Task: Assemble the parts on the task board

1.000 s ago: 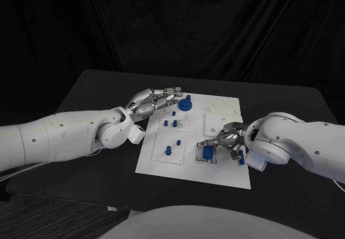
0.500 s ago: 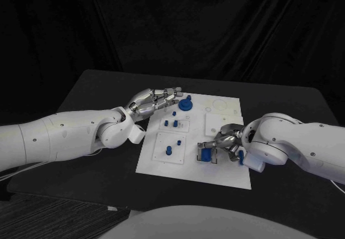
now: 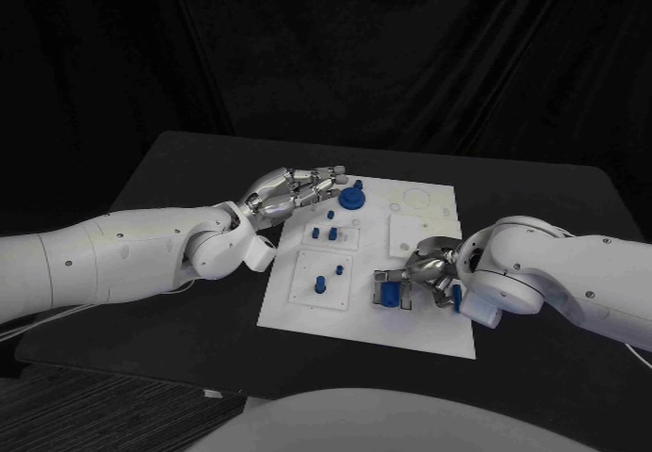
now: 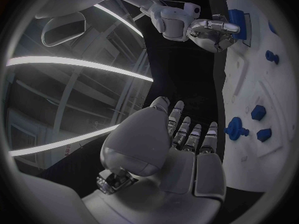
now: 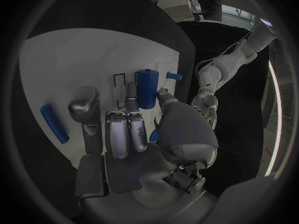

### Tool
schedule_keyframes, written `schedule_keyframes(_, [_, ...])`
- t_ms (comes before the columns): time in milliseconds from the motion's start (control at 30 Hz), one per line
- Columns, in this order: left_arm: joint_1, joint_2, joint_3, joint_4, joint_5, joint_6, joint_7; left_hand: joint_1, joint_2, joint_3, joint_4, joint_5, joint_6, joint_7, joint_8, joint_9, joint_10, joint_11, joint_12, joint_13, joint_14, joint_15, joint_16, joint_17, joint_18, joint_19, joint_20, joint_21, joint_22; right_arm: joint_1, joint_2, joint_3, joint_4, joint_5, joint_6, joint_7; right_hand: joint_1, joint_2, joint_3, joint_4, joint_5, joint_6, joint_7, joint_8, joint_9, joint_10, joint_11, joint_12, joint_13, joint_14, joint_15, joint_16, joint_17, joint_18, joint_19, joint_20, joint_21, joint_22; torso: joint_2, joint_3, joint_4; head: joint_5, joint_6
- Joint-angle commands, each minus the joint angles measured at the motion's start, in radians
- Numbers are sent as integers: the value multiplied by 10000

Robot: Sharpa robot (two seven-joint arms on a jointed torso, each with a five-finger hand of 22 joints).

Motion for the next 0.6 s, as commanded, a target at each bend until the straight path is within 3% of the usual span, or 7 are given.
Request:
schedule_keyframes(33, [-19,18,9,5,43,165,58,33,-37,382,-1,194,148,-26,94,108,-5,52,177,69,66,-28,144,116,-245,115,31,90,127,-42,7,-4,1,-37,-95,-110,-291,134,33,227,-115,-110,-61,189,72,1199,-76,125,2648,1119,-66,199,2643,172,-48,32,-273,1284,7,0,1,-5,2])
schedule_keyframes(600, [-35,33,8,-11,43,262,-30,33,-35,416,6,194,250,2,126,119,20,89,210,74,78,-11,156,119,-251,123,32,93,127,-46,-17,-4,39,-41,-392,-48,-443,202,-90,406,-255,-121,-61,191,84,1199,-75,125,2648,1119,-67,199,2643,175,-44,31,-292,1284,5,13,-10,-13,2])
